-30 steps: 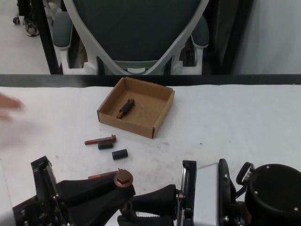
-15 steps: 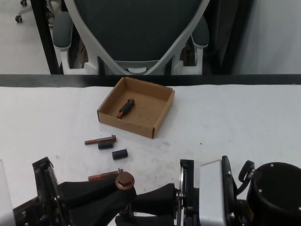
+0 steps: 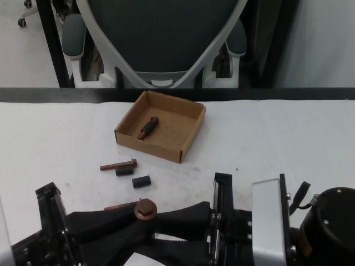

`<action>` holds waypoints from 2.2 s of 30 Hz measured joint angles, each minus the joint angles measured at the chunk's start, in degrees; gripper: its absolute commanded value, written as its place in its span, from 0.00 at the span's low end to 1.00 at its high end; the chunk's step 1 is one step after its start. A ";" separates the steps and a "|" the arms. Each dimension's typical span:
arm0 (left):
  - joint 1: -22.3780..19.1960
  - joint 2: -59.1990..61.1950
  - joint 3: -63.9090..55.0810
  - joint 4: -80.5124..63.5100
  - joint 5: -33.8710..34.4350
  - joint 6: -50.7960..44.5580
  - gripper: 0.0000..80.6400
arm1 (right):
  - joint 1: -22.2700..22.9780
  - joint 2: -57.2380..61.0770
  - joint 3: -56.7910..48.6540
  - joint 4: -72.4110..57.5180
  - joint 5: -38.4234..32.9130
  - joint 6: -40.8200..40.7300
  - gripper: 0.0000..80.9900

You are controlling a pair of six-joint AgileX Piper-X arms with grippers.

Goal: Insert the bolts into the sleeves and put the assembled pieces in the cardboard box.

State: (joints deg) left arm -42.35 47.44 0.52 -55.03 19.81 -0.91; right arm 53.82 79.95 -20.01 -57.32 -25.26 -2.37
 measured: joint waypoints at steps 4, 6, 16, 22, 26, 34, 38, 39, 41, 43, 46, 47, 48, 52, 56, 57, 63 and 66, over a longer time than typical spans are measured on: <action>-0.47 0.00 0.00 -0.18 -3.22 0.00 0.18 | 0.00 0.00 -0.10 0.00 0.75 0.33 0.00; -0.62 0.00 0.00 -0.18 -5.94 0.30 0.32 | 0.00 0.00 -0.17 0.00 0.92 0.33 0.00; -0.26 0.00 0.00 3.91 -22.69 -0.22 0.57 | -0.27 0.00 -0.24 0.00 1.35 1.62 0.00; -0.15 0.00 -1.41 10.26 -26.41 0.91 0.57 | -0.05 0.00 -0.24 0.00 -0.04 3.97 0.00; -0.15 0.00 -2.05 11.70 -26.99 0.91 0.57 | -0.39 0.00 -0.24 0.00 -0.04 5.27 0.00; -0.15 0.00 -2.02 12.93 -30.71 5.12 0.57 | -1.80 0.00 -0.24 0.17 -0.16 6.82 0.00; -0.15 0.00 -2.02 12.93 -31.72 5.90 0.57 | -1.80 0.00 -0.24 0.35 -0.16 6.94 0.00; -0.15 0.00 -2.02 12.93 -31.71 5.91 0.57 | -1.80 0.00 -0.24 0.35 -0.16 6.94 0.00; -0.15 0.00 -2.02 12.93 -31.71 6.05 0.57 | -1.80 0.00 -0.24 0.35 -0.16 6.94 0.00; -0.15 0.00 -2.02 12.93 -31.71 6.05 0.57 | -1.80 0.00 -0.24 0.35 -0.16 7.14 0.00; -0.15 0.00 -2.02 12.93 -31.71 6.05 0.57 | -1.80 0.00 -0.24 0.35 -0.16 7.15 0.00; -0.15 0.00 -2.02 12.93 -31.71 6.05 0.57 | -1.80 0.00 -0.24 0.35 -0.16 7.15 0.00; -0.15 0.00 -2.02 12.93 -31.71 6.05 0.57 | -1.80 0.00 -0.24 0.35 -0.16 7.15 0.00; -0.15 0.00 -2.02 12.93 -31.71 6.05 0.57 | -1.80 0.00 -0.24 0.48 -0.16 7.63 0.00; -0.15 0.00 -2.02 12.93 -31.71 6.05 0.57 | -1.80 0.00 -0.24 1.84 -0.16 7.68 0.00; -0.15 0.00 -2.02 12.93 -31.71 6.05 0.57 | -1.80 0.00 -0.24 2.85 -0.16 7.68 0.00; -0.15 0.00 -2.02 13.20 -31.71 6.05 0.57 | -1.80 0.00 -0.24 8.30 -0.16 7.81 0.00; -0.15 0.00 -2.11 14.18 -31.71 6.05 0.57 | -1.80 0.00 -0.24 9.92 -0.16 7.81 0.00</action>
State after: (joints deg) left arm -42.50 47.44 -1.60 -40.85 -11.89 5.14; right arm 52.02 79.95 -20.25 -47.39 -25.41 5.45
